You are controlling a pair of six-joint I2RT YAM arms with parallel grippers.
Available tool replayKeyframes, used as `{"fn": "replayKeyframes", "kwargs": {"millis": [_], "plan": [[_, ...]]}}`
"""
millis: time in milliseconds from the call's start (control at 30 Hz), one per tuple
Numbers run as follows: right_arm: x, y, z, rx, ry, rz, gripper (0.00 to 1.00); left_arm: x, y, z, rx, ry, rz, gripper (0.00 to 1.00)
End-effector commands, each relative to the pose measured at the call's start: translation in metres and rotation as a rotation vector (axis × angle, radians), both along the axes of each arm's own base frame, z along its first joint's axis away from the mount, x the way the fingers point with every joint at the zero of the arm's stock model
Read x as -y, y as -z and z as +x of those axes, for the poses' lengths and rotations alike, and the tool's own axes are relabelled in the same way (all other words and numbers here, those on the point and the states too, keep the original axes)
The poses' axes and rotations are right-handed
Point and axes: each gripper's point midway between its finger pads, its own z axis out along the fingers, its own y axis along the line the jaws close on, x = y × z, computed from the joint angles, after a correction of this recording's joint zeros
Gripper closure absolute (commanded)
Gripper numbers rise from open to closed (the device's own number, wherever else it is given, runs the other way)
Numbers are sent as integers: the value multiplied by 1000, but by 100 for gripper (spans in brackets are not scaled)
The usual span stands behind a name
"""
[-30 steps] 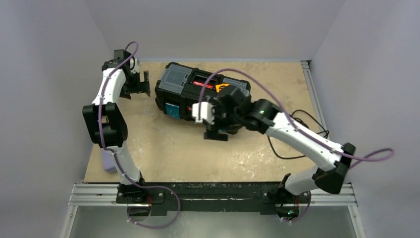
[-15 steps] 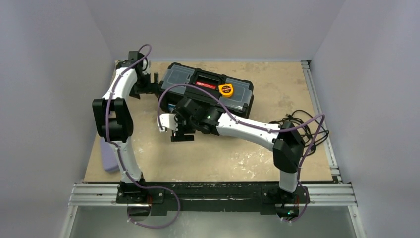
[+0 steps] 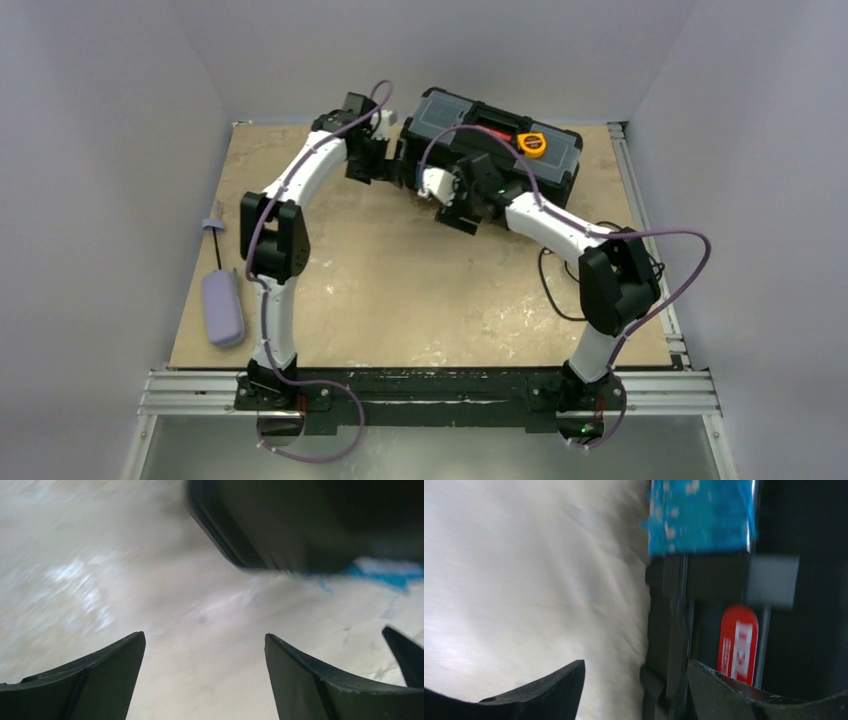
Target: Open the umbrella
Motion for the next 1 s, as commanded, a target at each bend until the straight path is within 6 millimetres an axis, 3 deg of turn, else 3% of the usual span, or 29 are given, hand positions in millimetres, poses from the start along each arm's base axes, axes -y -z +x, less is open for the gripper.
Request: {"fn": "replayKeyframes", "kwargs": {"millis": [0, 200, 333, 400, 467, 567, 633, 700, 767, 833, 900, 967], "plan": [[108, -35, 61, 159, 251, -90, 25, 75, -13, 27, 68, 94, -125, 11], [168, -40, 92, 183, 394, -129, 24, 123, -26, 61, 230, 169, -159, 8], [196, -43, 111, 200, 508, -128, 24, 116, -43, 59, 272, 206, -135, 3], [214, -39, 115, 180, 554, -133, 24, 100, -74, 40, 314, 217, -138, 0], [228, -41, 118, 195, 591, -144, 24, 74, -85, 13, 298, 194, -110, 0], [245, -46, 117, 233, 630, -145, 24, 15, -98, -37, 200, 53, -126, 0], [252, -45, 112, 204, 643, -144, 24, -37, -95, -72, 139, -99, -130, 0], [249, -48, 101, 174, 634, -126, 23, -105, -85, -113, 99, -265, -44, 0], [231, -58, 87, 131, 566, -75, 21, -162, -71, -161, 61, -391, 99, 0], [199, -70, 71, 102, 508, -11, 18, -209, -56, -211, 2, -513, 241, 0], [167, -77, 57, 85, 458, 26, 14, -239, -39, -254, -56, -635, 312, 0], [139, -79, 41, 47, 411, 65, 12, -260, -32, -274, -80, -748, 348, 0]]}}
